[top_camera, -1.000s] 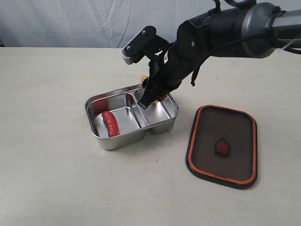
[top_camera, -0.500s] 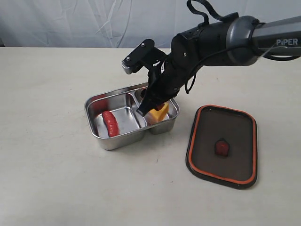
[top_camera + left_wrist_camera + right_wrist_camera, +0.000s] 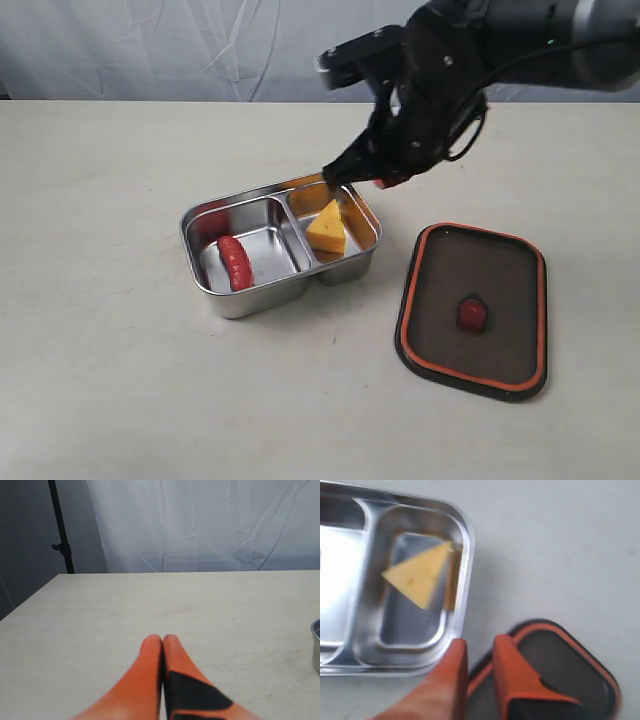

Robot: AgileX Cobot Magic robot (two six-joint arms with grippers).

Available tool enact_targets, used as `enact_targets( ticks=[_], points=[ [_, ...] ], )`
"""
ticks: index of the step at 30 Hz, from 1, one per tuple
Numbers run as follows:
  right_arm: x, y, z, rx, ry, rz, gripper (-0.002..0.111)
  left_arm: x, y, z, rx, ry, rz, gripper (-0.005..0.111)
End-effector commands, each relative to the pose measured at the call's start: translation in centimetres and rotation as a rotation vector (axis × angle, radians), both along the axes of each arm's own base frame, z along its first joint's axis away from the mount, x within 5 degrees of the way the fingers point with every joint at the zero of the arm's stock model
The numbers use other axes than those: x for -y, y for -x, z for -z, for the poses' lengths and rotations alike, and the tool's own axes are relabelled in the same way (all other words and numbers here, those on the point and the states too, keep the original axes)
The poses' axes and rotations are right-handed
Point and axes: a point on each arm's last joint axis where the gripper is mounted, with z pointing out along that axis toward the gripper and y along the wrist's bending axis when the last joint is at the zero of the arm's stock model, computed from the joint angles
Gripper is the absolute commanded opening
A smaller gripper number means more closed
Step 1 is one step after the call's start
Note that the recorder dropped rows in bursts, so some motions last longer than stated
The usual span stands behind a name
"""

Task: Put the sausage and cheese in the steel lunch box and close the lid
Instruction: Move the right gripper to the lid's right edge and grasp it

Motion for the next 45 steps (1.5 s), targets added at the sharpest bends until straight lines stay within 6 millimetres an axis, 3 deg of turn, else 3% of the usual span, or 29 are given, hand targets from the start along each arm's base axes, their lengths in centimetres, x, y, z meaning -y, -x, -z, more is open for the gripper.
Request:
enact_targets(
  ticks=[1,7,9,13,15,22,30,37,45],
  points=[
    [5.0,0.2,-1.0,-0.106,0.071,0.228,0.007,0.0,0.0,0.0,0.014,0.0,0.002,0.0],
    [9.4,1.5,2.0,-0.269,0.086,0.365,0.008,0.0,0.0,0.0,0.014,0.0,0.002,0.0],
    [10.0,2.3,3.3,-0.329,0.091,0.391,0.017,0.0,0.0,0.0,0.014,0.0,0.002,0.0],
    [10.5,3.5,5.1,-0.389,0.092,0.407,0.049,0.0,0.0,0.0,0.014,0.0,0.002,0.0],
    [10.6,3.9,5.6,-0.398,0.093,0.413,0.057,0.0,0.0,0.0,0.014,0.0,0.002,0.0],
    [11.5,4.0,6.5,-0.369,0.096,0.482,0.057,0.0,0.0,0.0,0.014,0.0,0.002,0.0],
    [14.1,2.2,7.2,-0.388,0.003,0.634,0.057,0.0,0.0,0.0,0.014,0.0,0.002,0.0],
    [14.3,1.6,8.4,-0.41,-0.029,0.647,0.057,0.0,0.0,0.0,0.014,0.0,0.002,0.0],
    [14.2,1.3,11.1,-0.471,0.019,0.654,0.057,0.0,0.0,0.0,0.014,0.0,0.002,0.0]
  ],
)
